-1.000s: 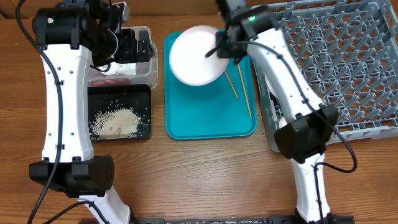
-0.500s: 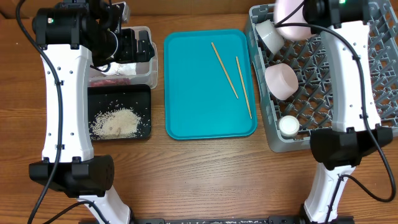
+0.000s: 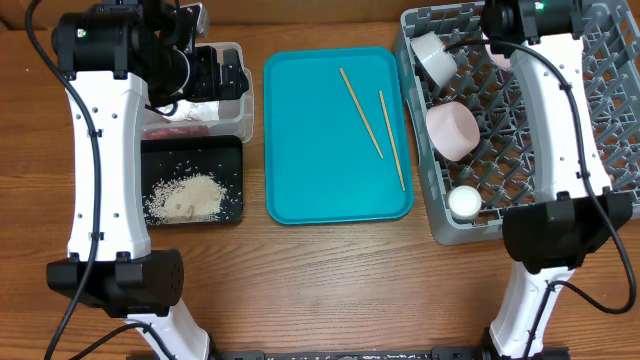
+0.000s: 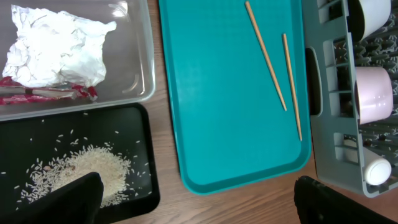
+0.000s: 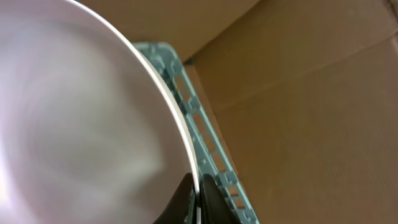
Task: Sort waste into correct bins and load items into the dishwasher
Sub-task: 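Lift the white plate and stand it upright in the dish rack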
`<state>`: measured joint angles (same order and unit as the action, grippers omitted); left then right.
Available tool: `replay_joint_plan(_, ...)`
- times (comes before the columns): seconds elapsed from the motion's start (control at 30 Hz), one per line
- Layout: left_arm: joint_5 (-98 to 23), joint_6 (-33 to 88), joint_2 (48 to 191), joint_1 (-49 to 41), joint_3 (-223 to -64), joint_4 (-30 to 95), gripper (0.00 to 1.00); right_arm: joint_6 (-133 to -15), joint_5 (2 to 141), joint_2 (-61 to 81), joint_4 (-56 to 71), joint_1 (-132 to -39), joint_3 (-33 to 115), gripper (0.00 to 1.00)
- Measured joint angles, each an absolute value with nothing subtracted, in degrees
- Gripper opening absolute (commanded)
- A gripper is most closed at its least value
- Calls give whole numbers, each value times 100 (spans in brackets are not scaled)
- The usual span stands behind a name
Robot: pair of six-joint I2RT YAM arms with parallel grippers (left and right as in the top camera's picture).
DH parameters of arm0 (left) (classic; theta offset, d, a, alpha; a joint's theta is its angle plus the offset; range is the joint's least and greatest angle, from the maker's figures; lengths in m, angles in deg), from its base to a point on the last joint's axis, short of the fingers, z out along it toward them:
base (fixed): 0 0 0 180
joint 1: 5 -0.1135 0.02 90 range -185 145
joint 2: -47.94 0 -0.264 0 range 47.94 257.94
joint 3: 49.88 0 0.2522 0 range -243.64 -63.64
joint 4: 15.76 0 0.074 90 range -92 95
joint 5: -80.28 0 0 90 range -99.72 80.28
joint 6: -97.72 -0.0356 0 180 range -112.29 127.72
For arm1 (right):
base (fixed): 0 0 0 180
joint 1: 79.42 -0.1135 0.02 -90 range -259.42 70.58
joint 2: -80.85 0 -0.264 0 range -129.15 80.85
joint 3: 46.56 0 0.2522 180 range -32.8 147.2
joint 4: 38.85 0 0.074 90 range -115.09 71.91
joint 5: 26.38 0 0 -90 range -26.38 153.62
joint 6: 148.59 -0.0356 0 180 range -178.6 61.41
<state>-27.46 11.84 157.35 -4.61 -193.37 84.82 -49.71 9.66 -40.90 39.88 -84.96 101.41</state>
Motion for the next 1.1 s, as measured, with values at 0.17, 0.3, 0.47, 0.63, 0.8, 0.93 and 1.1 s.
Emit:
replay_joint_plan(0.17, -2746, 1184, 15735, -461, -19337, 8482, 100, -4884, 1124, -4092, 3634, -8352, 9542, 4)
replay_joint_plan(0.3, -2746, 1184, 15735, -461, -19337, 8482, 100, -4796, 1196, -4092, 3230, -8358, 8976, 4)
replay_joint_plan(0.47, -2746, 1184, 15735, -461, -19337, 8482, 100, -4774, 1347, -4092, 3118, -8365, 8596, 4)
replay_joint_plan(0.63, -2746, 1184, 15735, -461, -19337, 8482, 100, -4759, 1563, -4092, 3101, -8365, 8572, 11)
replay_joint_plan(0.8, -2746, 1184, 15735, -461, -19337, 8482, 100, -4772, 1670, -4092, 3033, -8365, 8567, 64)
replay_joint_plan(0.93, -2744, 1184, 15735, -461, -19337, 8482, 100, -4835, 1688, -4092, 2998, -8365, 8567, 78)
replay_joint_plan(1.1, -2746, 1184, 15735, -461, -19337, 8482, 100, -4927, 1699, -4092, 3042, -8365, 8628, 81)
